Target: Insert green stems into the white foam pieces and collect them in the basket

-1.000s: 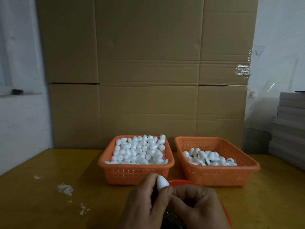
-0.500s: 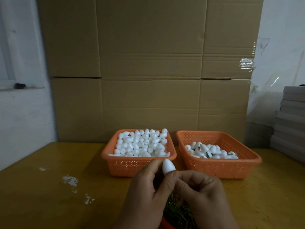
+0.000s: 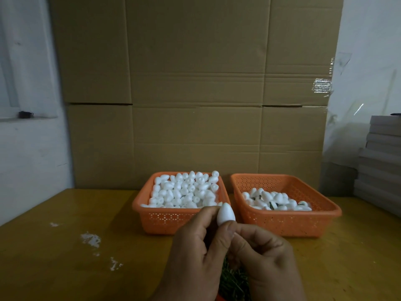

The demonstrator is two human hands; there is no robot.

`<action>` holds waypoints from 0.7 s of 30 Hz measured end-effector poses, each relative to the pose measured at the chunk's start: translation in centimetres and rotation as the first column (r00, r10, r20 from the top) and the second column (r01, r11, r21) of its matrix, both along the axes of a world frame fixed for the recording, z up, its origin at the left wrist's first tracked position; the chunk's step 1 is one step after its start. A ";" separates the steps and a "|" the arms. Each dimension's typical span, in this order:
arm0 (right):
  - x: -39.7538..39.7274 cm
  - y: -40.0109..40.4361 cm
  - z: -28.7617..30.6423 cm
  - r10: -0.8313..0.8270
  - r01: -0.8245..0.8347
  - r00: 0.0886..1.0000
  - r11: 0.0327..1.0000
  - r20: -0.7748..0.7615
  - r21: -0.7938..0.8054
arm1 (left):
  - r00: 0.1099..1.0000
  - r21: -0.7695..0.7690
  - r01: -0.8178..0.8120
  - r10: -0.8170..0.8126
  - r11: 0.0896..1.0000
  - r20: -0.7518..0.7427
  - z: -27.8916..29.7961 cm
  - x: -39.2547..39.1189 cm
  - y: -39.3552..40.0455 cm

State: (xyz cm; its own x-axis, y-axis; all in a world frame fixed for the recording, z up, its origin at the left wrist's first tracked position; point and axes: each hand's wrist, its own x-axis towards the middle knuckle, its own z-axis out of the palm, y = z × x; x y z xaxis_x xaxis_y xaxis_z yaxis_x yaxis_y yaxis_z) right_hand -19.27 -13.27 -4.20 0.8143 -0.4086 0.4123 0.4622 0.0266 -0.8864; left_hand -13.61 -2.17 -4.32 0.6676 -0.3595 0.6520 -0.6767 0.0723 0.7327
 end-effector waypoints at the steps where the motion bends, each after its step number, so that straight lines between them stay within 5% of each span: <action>1: -0.1 0.1 0.1 -0.003 0.003 1.000 1.000 0.001 -0.003 | 1.000 -0.003 -0.011 0.011 1.000 0.002 0.0 0.0 0.0; 21: 0.3 -0.5 0.1 0.032 -0.031 0.999 0.999 0.034 -0.031 | 0.991 -0.030 0.086 -0.088 0.996 -0.100 -0.2 0.6 0.2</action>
State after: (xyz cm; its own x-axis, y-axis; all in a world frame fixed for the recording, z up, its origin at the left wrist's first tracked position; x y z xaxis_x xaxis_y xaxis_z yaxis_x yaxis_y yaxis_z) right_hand -19.00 -13.79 -4.14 0.8115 -0.3693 0.4528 0.4922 0.0146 -0.8703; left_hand -13.03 -1.95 -4.48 0.6974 -0.4030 0.5926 -0.5895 0.1476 0.7941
